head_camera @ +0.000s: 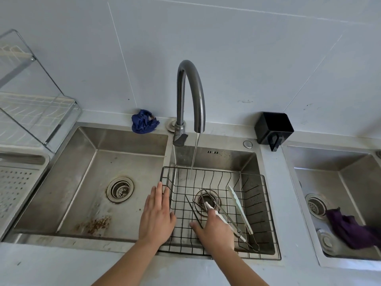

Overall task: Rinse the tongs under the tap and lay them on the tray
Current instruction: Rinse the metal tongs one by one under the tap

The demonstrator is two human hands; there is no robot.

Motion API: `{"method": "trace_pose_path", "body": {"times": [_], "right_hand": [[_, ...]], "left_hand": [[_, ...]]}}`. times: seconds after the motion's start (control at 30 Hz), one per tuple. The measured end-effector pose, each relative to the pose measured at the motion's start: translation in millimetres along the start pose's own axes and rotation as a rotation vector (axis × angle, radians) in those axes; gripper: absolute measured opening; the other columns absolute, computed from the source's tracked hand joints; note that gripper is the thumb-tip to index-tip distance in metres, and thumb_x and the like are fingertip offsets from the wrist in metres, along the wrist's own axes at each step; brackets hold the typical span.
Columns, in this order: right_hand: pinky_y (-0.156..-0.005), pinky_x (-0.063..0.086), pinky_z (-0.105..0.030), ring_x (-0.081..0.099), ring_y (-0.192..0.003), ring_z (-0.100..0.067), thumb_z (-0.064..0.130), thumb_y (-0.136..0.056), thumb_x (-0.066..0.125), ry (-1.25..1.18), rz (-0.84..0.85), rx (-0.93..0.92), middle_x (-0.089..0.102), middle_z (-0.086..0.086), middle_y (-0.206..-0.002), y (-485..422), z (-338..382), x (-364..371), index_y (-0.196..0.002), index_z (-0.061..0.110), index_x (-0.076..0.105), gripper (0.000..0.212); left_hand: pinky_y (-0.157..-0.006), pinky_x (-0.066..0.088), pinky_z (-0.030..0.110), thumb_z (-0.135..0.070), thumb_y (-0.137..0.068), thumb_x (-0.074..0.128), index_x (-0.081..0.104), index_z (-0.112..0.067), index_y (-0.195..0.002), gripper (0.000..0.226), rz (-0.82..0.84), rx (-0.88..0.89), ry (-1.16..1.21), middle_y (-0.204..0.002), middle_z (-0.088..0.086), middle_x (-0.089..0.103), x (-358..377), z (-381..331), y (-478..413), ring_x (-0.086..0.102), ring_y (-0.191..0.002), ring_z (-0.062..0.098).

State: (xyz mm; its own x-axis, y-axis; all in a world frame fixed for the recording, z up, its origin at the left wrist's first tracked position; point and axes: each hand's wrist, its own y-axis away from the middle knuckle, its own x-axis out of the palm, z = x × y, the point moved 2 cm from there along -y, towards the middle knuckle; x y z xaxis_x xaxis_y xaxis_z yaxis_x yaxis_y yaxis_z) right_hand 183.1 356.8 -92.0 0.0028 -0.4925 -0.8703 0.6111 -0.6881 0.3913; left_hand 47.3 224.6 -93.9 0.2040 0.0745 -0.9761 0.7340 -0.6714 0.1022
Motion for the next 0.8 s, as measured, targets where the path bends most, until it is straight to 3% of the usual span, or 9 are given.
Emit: {"method": "trace_pose_path", "body": {"times": [0.1,0.2,0.37,0.47,0.67,0.8], "right_hand": [[-0.074,0.046,-0.035,0.063,-0.113,-0.024,0.078,-0.085,0.048,0.076,0.015,-0.036,0.062,0.002,-0.125,4.1,-6.0,-2.8,-0.136,0.023,0.043,0.075],[-0.087,0.052,-0.036,0.054,-0.122,-0.023,0.073,-0.087,0.051,0.158,0.003,-0.083,0.057,0.003,-0.126,5.8,-14.2,-10.6,-0.130,0.024,0.051,0.065],[-0.072,0.051,-0.030,0.059,-0.109,-0.017,0.052,-0.094,0.052,0.125,-0.082,-0.152,0.062,0.007,-0.112,0.4,-14.3,-26.6,-0.115,0.026,0.066,0.036],[-0.072,0.055,-0.030,0.065,-0.097,-0.018,0.044,-0.096,0.054,0.040,-0.087,-0.184,0.068,0.006,-0.105,-17.5,-1.9,-41.2,-0.106,0.026,0.070,0.026],[-0.070,0.054,-0.031,0.069,-0.087,-0.022,0.034,-0.098,0.054,-0.081,-0.160,-0.250,0.074,0.004,-0.097,-77.8,48.4,-86.7,-0.105,0.024,0.072,0.022],[-0.060,0.050,-0.032,0.065,-0.075,-0.023,0.033,-0.101,0.052,-0.126,-0.193,-0.298,0.066,0.005,-0.076,-117.0,80.8,-117.3,-0.094,0.022,0.066,0.019]], "left_hand": [[-0.117,0.036,0.050,-0.031,-0.081,0.071,0.034,-0.006,-0.154,0.087,0.015,0.001,-0.009,-0.165,0.021,0.020,0.1,1.6,-0.3,0.030,-0.149,0.038],[-0.116,0.039,0.050,-0.028,-0.079,0.073,0.037,-0.005,-0.153,0.085,0.017,0.004,0.006,-0.164,0.021,0.023,1.0,2.9,0.0,0.033,-0.148,0.038],[-0.116,0.038,0.050,-0.025,-0.079,0.073,0.037,-0.005,-0.153,0.084,0.011,0.004,0.029,-0.165,0.021,0.023,-0.1,2.0,0.1,0.034,-0.147,0.038],[-0.116,0.040,0.050,-0.024,-0.079,0.073,0.038,-0.006,-0.153,0.084,0.011,0.003,0.041,-0.165,0.020,0.023,0.3,2.6,0.4,0.035,-0.147,0.038],[-0.116,0.039,0.049,-0.026,-0.081,0.069,0.035,-0.008,-0.154,0.083,0.017,-0.006,0.051,-0.166,0.018,0.020,1.3,3.7,0.1,0.032,-0.148,0.036],[-0.116,0.038,0.051,-0.026,-0.082,0.066,0.032,-0.008,-0.155,0.082,0.021,-0.002,0.046,-0.167,0.018,0.018,3.6,4.5,-0.3,0.029,-0.150,0.036]]}}
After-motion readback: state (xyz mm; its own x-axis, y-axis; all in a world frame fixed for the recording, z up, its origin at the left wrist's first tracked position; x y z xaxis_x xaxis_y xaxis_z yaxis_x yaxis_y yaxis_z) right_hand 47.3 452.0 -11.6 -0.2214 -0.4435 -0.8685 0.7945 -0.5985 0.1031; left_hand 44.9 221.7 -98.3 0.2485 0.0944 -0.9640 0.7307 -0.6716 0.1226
